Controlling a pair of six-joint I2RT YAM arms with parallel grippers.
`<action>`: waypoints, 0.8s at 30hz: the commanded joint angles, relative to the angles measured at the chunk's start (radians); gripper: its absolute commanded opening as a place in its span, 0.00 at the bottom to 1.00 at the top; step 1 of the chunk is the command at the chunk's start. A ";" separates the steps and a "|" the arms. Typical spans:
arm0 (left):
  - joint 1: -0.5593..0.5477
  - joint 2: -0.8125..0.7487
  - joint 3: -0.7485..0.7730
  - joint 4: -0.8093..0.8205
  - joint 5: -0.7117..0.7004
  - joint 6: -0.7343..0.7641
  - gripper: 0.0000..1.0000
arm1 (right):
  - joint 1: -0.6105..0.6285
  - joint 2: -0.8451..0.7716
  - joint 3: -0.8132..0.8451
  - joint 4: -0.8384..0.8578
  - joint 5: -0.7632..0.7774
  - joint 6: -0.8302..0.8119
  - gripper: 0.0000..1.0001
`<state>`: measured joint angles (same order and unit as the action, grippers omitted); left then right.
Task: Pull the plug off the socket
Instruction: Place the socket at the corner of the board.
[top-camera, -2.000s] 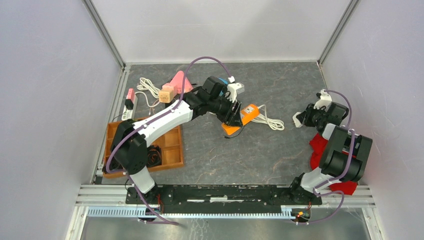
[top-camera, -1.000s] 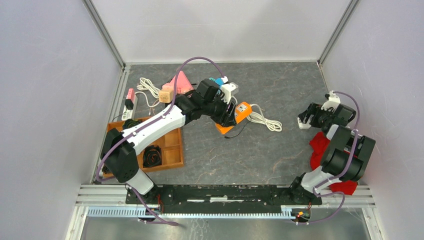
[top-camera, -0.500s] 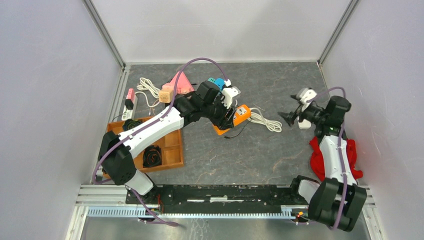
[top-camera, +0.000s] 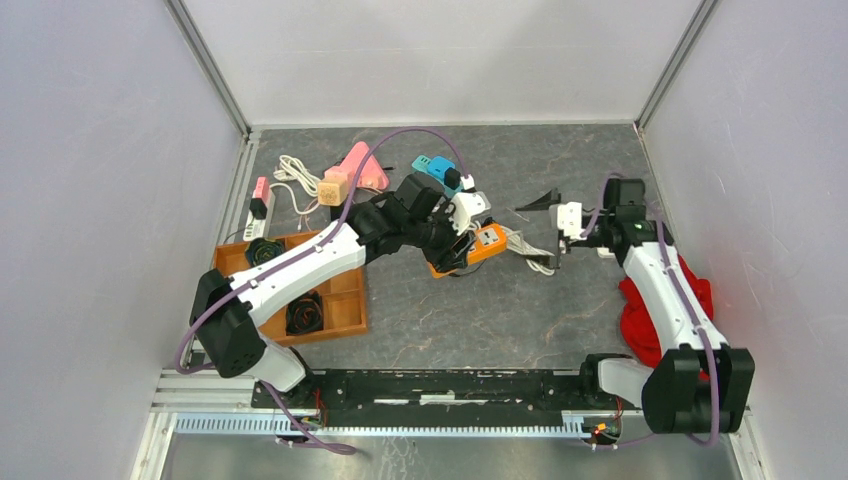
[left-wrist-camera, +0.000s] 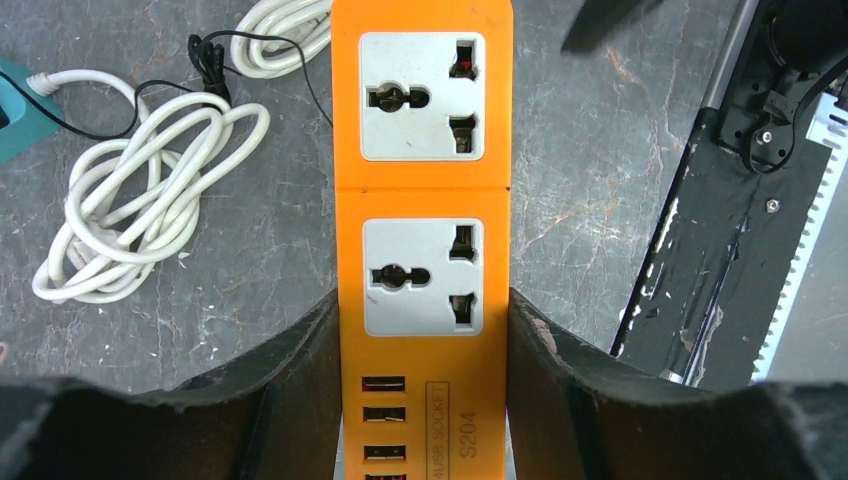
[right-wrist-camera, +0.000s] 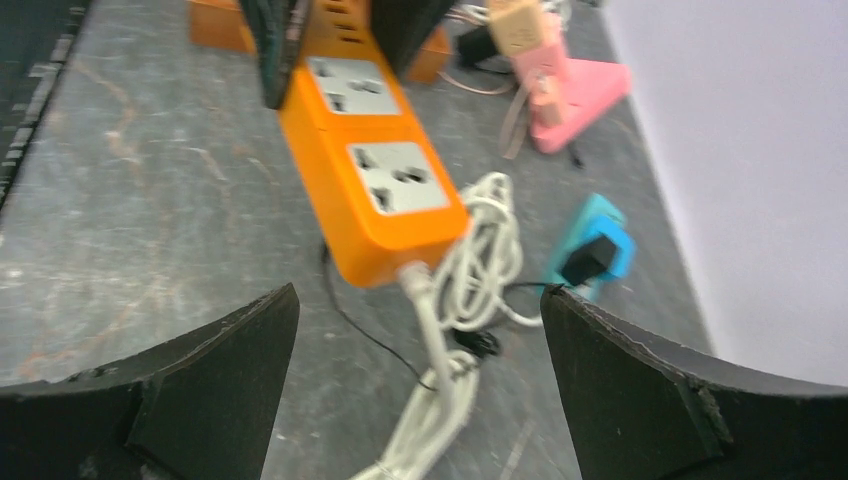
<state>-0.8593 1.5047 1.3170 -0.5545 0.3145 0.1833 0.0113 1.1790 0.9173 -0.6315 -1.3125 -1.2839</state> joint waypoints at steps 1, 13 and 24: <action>-0.020 -0.024 0.014 0.010 0.018 0.064 0.02 | 0.084 0.049 0.038 -0.274 -0.017 -0.270 0.98; -0.055 0.002 0.025 -0.016 0.020 0.077 0.02 | 0.140 0.099 -0.014 -0.088 -0.006 -0.038 0.98; -0.093 0.010 0.028 -0.031 -0.017 0.088 0.02 | 0.185 0.244 0.099 -0.397 -0.045 -0.244 0.97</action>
<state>-0.9386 1.5139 1.3170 -0.6006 0.2977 0.2188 0.1814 1.3846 0.9310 -0.8200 -1.3075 -1.3388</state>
